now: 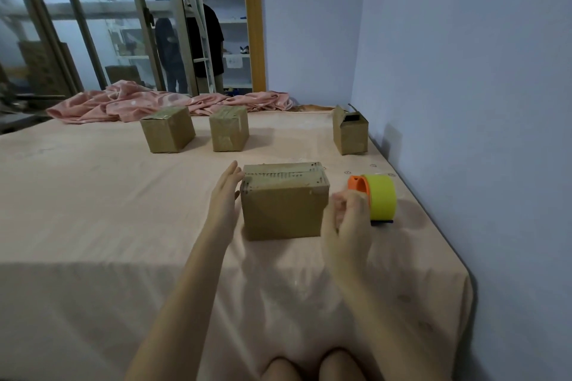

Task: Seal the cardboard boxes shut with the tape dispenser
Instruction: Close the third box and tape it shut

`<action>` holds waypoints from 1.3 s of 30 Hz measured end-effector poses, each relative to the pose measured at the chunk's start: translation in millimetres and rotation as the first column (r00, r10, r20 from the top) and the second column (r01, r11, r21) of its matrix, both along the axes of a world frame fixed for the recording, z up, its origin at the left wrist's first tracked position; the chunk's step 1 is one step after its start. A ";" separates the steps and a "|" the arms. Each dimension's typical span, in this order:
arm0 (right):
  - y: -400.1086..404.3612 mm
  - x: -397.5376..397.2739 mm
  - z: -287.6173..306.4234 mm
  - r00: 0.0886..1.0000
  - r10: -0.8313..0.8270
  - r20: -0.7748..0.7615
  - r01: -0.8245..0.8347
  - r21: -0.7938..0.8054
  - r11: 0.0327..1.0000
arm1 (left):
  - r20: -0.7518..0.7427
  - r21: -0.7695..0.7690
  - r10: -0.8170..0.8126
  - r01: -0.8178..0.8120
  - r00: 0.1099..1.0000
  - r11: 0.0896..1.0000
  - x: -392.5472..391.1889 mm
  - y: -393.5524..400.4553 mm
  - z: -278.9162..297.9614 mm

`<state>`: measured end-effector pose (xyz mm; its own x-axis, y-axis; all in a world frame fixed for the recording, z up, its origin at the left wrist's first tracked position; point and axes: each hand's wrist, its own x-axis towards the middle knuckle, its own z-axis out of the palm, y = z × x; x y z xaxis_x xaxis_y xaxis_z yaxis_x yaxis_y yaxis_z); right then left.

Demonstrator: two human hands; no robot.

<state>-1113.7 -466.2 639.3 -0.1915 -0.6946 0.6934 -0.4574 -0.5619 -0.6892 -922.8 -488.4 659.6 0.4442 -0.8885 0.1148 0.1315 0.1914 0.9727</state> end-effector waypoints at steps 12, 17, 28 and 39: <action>17.2 27.2 -9.8 0.939 0.137 -0.316 -0.040 0.295 0.955 | 0.044 -0.040 -0.086 0.088 0.995 0.995 -21.3 15.3 -6.8; -10.0 2.2 1.0 0.964 0.240 -0.118 -0.187 0.344 0.920 | 0.222 -0.178 -0.099 0.141 0.970 0.974 -44.8 27.0 -8.7; -20.2 -48.8 -2.7 0.937 -0.177 -0.300 0.177 -0.029 0.984 | 0.352 -0.197 0.160 -0.095 0.922 0.976 -112.5 12.4 -23.8; -55.7 -86.2 -26.3 0.998 0.051 0.037 -0.062 0.463 0.884 | 0.397 -0.180 0.218 -0.157 0.892 0.971 -110.9 6.7 -28.7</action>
